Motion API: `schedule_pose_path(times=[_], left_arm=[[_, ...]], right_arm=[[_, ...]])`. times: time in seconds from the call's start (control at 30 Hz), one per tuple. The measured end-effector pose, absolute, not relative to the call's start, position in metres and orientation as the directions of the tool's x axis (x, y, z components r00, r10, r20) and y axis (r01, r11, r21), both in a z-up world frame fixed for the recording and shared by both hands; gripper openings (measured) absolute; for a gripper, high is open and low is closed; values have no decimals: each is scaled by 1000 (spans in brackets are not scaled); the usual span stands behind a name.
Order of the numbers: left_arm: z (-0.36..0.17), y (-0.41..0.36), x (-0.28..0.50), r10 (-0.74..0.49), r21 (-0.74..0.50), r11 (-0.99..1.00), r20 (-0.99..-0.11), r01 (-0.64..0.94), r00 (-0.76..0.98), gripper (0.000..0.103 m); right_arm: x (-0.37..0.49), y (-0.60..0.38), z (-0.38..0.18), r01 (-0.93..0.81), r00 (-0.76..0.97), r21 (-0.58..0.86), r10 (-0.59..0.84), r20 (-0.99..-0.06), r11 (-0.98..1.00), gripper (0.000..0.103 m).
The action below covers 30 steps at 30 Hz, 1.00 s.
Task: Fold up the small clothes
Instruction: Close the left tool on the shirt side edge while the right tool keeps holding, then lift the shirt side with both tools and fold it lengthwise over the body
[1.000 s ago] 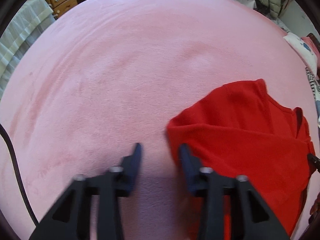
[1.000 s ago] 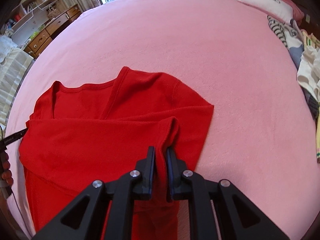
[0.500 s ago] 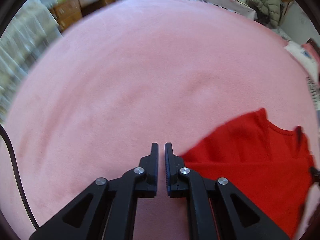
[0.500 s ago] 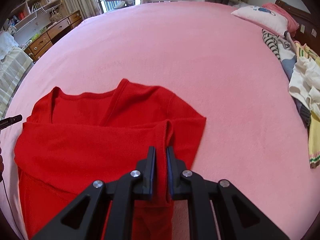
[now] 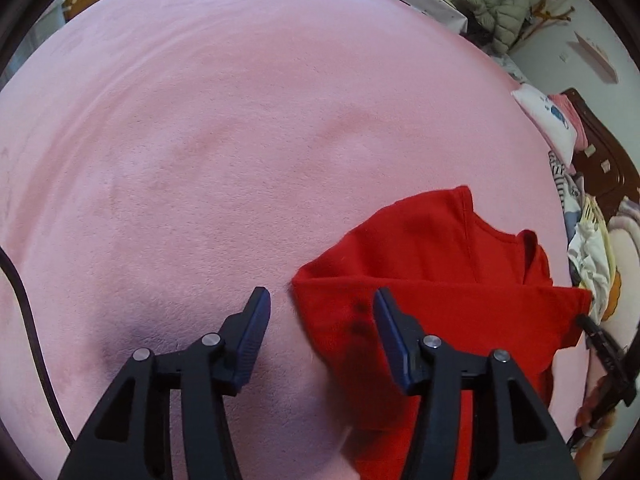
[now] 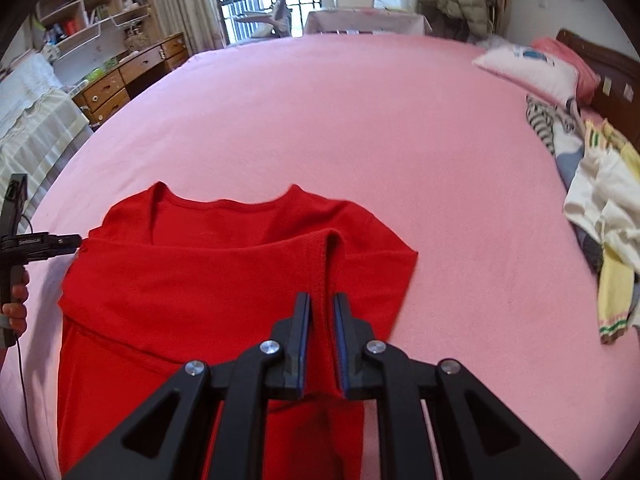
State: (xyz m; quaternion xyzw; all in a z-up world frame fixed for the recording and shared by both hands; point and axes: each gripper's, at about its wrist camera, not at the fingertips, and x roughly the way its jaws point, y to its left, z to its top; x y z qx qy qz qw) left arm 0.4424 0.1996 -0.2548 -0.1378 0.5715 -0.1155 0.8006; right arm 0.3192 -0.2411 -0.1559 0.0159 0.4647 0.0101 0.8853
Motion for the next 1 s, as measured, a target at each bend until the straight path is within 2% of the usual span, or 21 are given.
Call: schedule_pose_path(times=[0.03, 0.07, 0.1, 0.13, 0.2, 0.4, 0.53, 0.7, 0.8, 0.93, 1.0], left_arm=[[-263, 200, 441, -344, -354, 935, -884, 27, 316, 45], [-264, 193, 439, -349, -358, 933, -884, 29, 312, 35], [-268, 190, 441, -355, -361, 932, -886, 36, 298, 14], [-268, 186, 446, -355, -361, 932, -887, 39, 296, 9], [-271, 180, 445, -328, -328, 943, -889, 58, 319, 4], [-246, 154, 442, -174, -118, 982, -876, 150, 450, 2], [-254, 146, 449, -139, -59, 979, -893, 196, 429, 2], [-260, 144, 451, -154, -78, 979, -891, 190, 428, 3], [-260, 151, 452, -143, -67, 979, -896, 192, 421, 3], [-264, 146, 456, -118, -44, 982, -903, 183, 414, 4], [-258, 149, 455, -103, -37, 986, -902, 163, 419, 6]], right_arm=[[317, -240, -153, -3, 575, 24, 22, -818, 1000, 11], [315, -239, -151, -6, 581, 18, 18, -814, 1000, 12], [313, -239, -151, -5, 583, 13, 14, -813, 1000, 12], [313, -240, -152, -4, 578, 11, 12, -816, 1000, 12], [318, -246, -161, 19, 554, 10, -2, -833, 1000, 12], [323, -264, -176, 72, 520, 57, 12, -854, 996, 12], [318, -254, -176, 58, 526, 29, -6, -851, 998, 12], [304, -212, -164, -73, 543, 47, 79, -836, 996, 12], [305, -180, -177, -166, 499, 30, 111, -859, 986, 12], [306, -171, -234, -201, 273, -60, -3, -962, 978, 12], [288, -171, -228, -233, 292, -99, -27, -956, 967, 12]])
